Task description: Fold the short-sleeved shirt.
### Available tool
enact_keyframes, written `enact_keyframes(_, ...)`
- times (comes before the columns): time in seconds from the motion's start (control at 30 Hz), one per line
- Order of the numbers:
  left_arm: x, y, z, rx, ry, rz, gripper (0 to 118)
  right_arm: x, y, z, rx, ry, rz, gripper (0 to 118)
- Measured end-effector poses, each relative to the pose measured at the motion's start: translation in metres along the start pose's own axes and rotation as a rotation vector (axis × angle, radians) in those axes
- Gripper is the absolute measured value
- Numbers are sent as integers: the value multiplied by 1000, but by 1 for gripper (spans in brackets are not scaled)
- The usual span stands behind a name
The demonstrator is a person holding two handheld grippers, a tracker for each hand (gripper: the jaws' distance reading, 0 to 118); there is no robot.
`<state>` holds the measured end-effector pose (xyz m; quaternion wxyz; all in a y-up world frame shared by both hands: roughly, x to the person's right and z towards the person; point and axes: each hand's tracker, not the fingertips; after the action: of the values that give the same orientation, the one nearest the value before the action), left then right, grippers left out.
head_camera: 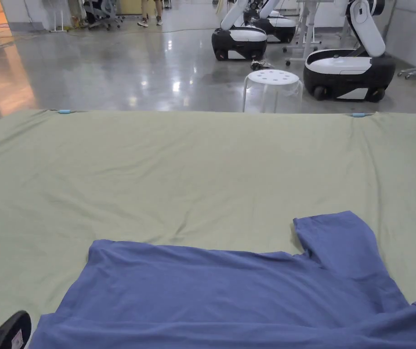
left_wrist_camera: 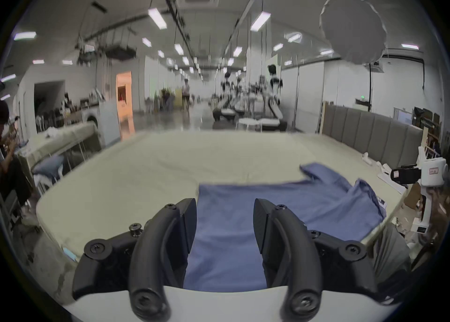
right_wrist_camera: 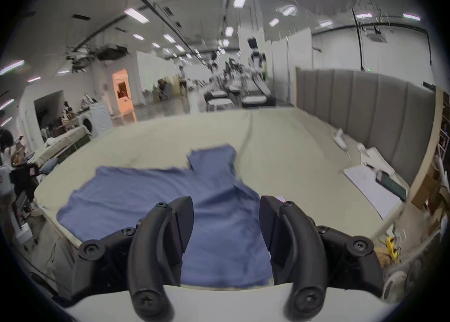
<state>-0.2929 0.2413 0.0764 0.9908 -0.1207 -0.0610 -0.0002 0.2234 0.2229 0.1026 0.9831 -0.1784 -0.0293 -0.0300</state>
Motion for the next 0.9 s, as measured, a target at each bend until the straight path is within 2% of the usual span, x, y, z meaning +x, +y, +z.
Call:
enact_keyframes(0.07, 16, 7, 4, 4, 72, -15, 48, -15, 7, -2, 33, 42, 20, 63)
enact_keyframes(0.13, 27, 10, 5, 28, 64, -27, 48, -25, 11, -4, 47, 87, 19, 62)
enact_keyframes(0.2, 35, 13, 8, 77, 54, -22, 40, -35, 15, -6, 57, 124, 28, 59)
enact_keyframes(0.23, 39, 16, 9, 85, 49, -17, 24, -41, 17, -6, 61, 141, 46, 49)
enact_keyframes(0.27, 42, 18, 8, 80, 33, -16, 6, -47, 19, -6, 70, 150, 72, 27)
enact_keyframes(0.3, 47, 19, 7, 89, 35, -10, 6, -52, 19, -6, 78, 155, 90, 8)
enact_keyframes(0.33, 52, 20, 7, 94, 40, -15, 3, -57, 18, -8, 87, 151, 108, 0)
enact_keyframes(0.4, 55, 25, 5, 79, 22, -26, 3, -63, 17, -10, 74, 182, 124, 0)
enact_keyframes(0.5, 57, 26, -3, 53, 7, -31, 2, -74, 15, -18, 47, 159, 172, 0)
enact_keyframes(0.67, 38, 28, -26, -16, -52, 89, 2, -76, 12, -29, 36, 178, 172, 0)
enact_keyframes(0.83, 0, 31, -101, -165, -110, 185, 3, -69, 7, -42, 4, 183, 159, 0)
enact_keyframes(0.87, -12, 29, -127, -228, -154, 205, 4, -66, 4, -45, -5, 181, 155, 0)
enact_keyframes(0.9, -19, 25, -148, -240, -162, 227, 11, -64, 2, -46, -13, 178, 154, 0)
